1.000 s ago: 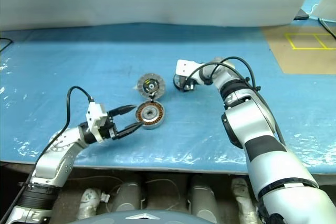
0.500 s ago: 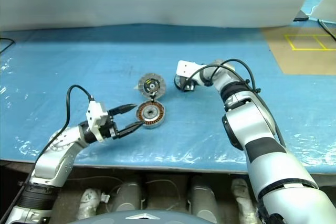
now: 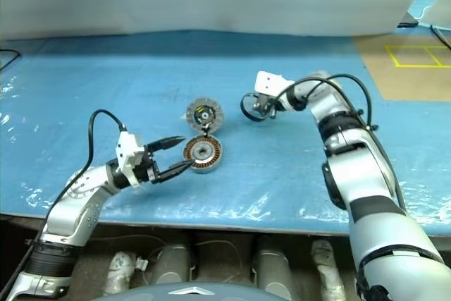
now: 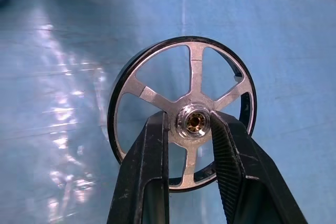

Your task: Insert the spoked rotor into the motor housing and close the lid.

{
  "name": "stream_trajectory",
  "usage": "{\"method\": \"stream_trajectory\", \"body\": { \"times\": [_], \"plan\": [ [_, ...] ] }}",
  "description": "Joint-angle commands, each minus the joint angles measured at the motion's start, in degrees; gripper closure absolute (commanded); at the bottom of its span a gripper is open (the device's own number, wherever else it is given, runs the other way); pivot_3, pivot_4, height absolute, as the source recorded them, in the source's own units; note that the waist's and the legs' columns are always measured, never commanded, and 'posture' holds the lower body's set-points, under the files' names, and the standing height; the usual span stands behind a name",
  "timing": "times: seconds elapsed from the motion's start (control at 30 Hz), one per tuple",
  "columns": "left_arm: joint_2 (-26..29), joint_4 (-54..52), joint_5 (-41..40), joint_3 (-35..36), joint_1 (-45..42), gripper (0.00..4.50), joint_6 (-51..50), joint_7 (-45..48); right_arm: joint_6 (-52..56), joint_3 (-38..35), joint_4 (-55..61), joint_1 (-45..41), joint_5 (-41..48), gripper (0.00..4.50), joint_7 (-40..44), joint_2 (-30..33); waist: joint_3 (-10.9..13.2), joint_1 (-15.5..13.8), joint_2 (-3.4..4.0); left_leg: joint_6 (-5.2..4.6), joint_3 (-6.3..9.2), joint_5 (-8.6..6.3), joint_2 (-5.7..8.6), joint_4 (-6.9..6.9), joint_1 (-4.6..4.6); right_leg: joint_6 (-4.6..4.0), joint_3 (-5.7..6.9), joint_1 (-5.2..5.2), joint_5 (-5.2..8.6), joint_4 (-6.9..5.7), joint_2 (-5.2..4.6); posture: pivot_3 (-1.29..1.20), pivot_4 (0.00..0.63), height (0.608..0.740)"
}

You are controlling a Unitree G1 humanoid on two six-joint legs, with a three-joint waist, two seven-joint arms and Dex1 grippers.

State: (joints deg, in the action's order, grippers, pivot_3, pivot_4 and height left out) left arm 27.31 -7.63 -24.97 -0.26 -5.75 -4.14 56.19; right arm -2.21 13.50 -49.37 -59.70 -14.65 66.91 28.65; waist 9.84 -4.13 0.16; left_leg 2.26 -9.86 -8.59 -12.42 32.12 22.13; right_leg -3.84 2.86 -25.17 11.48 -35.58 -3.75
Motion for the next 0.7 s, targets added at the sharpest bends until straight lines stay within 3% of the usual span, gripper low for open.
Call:
{"method": "stream_trajectory", "body": {
  "times": [0.03,0.17,0.33,0.53,0.7],
  "plan": [
    [0.69,-0.72,-1.35,1.22,-0.35,1.02,1.17,1.59,11.27,-5.24,21.73,8.37,9.14,3.74,5.15,3.31,0.02,-0.02,-0.03,0.0,-0.01,0.0,0.02,0.0,-0.01,0.0,-0.02,0.0,0.0,-0.01,0.02,0.0,0.15,0.74],
    [1.34,1.22,-3.3,2.59,-1.05,1.02,0.7,3.95,25.01,-11.37,43.54,19.68,20.76,3.74,5.36,3.86,0.02,0.08,-0.02,0.0,-0.01,0.0,-0.06,0.0,-0.08,0.02,-0.09,0.01,0.01,0.03,0.18,0.0,0.15,0.74],
    [3.26,5.02,-2.72,3.05,-2.49,1.02,2.95,7.97,37.67,-15.12,59.78,26.75,31.63,3.74,2.09,3.24,0.02,-0.01,-0.02,0.05,-0.05,-0.02,-0.32,-0.02,-0.34,0.31,-0.19,0.09,0.17,0.06,0.48,0.0,0.15,0.74],
    [4.88,6.08,-3.09,3.13,-2.67,1.02,3.96,11.6,44.67,-12.35,65.74,29.18,40.02,3.74,0.88,1.92,0.02,-0.28,-0.02,0.06,-0.06,-0.03,-0.27,-0.02,-0.44,0.36,-0.2,0.35,0.19,0.34,0.42,0.0,0.15,0.74],
    [5.18,6.44,-2.47,3.64,-1.65,1.02,5.05,12.28,42.26,-7.5,60.26,27.31,39.25,3.74,-0.65,-1.33,0.02,-0.22,-0.03,0.08,-0.06,-0.04,-0.27,-0.16,-0.43,0.36,-0.18,0.37,0.18,0.46,0.43,0.0,0.15,0.74]
  ]
}}
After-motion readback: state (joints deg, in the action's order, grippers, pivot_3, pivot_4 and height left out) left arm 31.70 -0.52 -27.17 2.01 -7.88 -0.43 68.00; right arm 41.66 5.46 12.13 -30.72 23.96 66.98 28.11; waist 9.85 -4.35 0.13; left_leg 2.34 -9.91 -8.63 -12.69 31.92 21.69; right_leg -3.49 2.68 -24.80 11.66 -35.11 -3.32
